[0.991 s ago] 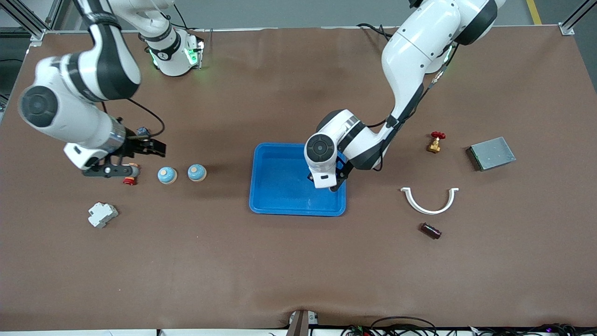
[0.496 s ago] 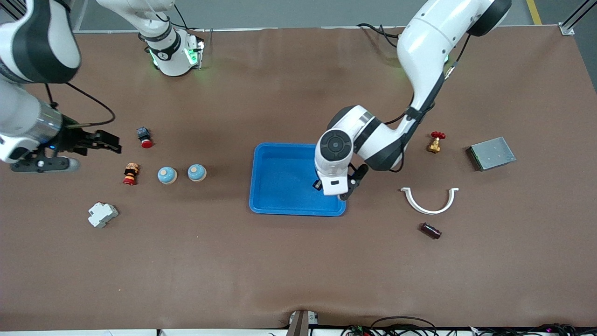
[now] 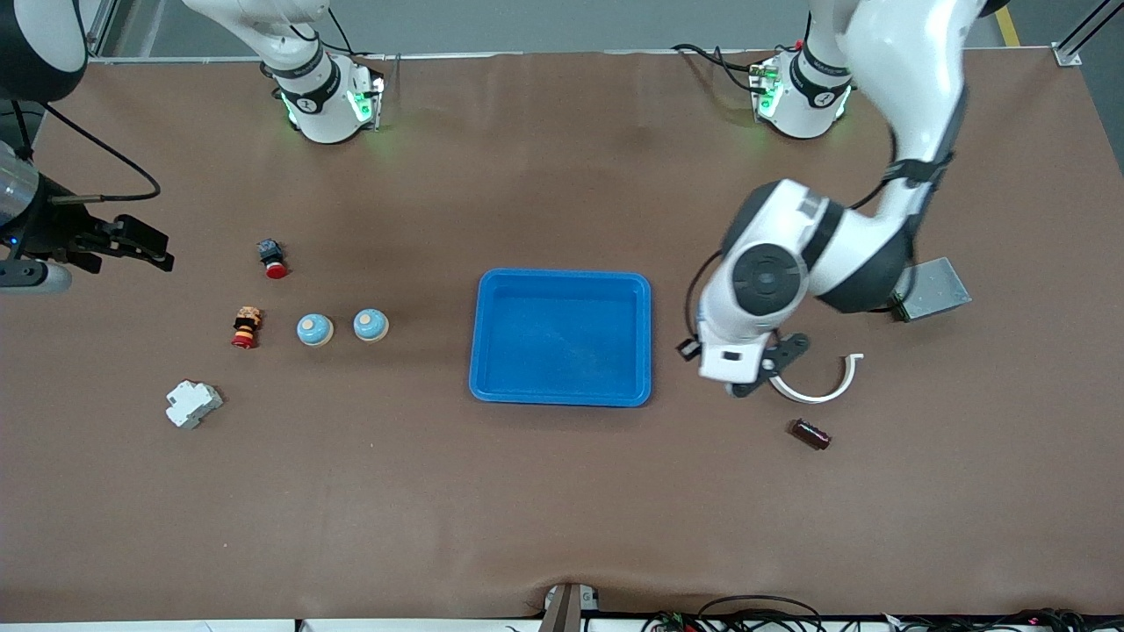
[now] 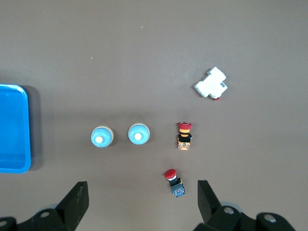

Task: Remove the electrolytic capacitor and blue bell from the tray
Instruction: 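Withdraw the right gripper while the left gripper carries the capacitor toward the arch, then lower the capacitor inside the white arch and open the left gripper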

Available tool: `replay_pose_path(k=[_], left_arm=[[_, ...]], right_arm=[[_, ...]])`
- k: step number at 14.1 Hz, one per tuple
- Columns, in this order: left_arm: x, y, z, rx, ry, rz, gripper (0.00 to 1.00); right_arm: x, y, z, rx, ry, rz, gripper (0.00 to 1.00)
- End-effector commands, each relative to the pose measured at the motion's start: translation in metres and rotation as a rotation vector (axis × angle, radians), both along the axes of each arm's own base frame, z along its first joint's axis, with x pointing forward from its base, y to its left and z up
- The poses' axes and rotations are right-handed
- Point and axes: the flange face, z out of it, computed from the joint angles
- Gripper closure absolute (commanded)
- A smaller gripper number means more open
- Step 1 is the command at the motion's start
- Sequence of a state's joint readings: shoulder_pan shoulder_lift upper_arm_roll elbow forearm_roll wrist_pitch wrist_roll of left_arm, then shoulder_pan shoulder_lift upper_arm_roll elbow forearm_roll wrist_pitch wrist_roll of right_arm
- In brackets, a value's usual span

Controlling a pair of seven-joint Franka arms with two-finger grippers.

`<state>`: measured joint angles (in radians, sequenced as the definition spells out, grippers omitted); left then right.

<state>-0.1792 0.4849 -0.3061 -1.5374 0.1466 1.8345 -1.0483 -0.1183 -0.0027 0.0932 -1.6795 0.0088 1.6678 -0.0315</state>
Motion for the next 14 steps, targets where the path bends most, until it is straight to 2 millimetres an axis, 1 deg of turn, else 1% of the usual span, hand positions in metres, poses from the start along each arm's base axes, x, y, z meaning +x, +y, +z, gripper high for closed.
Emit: replay_pose_path(k=[1, 2, 3, 6, 7, 8, 11, 14], left_arm=[[-0.020, 0.064, 0.018, -0.010, 0.019, -0.123, 1.00], [-0.018, 0.086, 0.020, -0.019, 0.026, -0.148, 1.00], [-0.015, 0.108, 0.018, -0.029, 0.035, -0.179, 1.00], [-0.014, 0.171, -0.005, -0.068, 0.023, -0.260, 1.00], [-0.016, 0.182, -0.013, -0.076, 0.009, -0.274, 1.00], [-0.020, 0.188, -0.023, -0.079, 0.005, -0.289, 1.00], [-0.032, 0.186, -0.064, -0.092, -0.047, -0.322, 1.00], [-0.031, 0.182, -0.098, -0.119, -0.065, -0.328, 1.00]], right_arm=[[-0.004, -0.007, 0.010, -0.012, -0.018, -0.033, 0.00], [-0.004, -0.006, 0.011, -0.012, -0.022, -0.057, 0.00], [-0.003, -0.005, 0.011, -0.012, -0.025, -0.073, 0.00], [0.000, -0.005, 0.014, -0.016, -0.056, -0.077, 0.00], [0.001, -0.004, 0.013, -0.018, -0.058, -0.075, 0.00], [0.002, -0.005, 0.012, -0.018, -0.059, -0.075, 0.00], [0.007, -0.007, 0.010, -0.015, -0.077, -0.080, 0.00], [0.008, -0.004, 0.011, -0.009, -0.087, -0.078, 0.00]])
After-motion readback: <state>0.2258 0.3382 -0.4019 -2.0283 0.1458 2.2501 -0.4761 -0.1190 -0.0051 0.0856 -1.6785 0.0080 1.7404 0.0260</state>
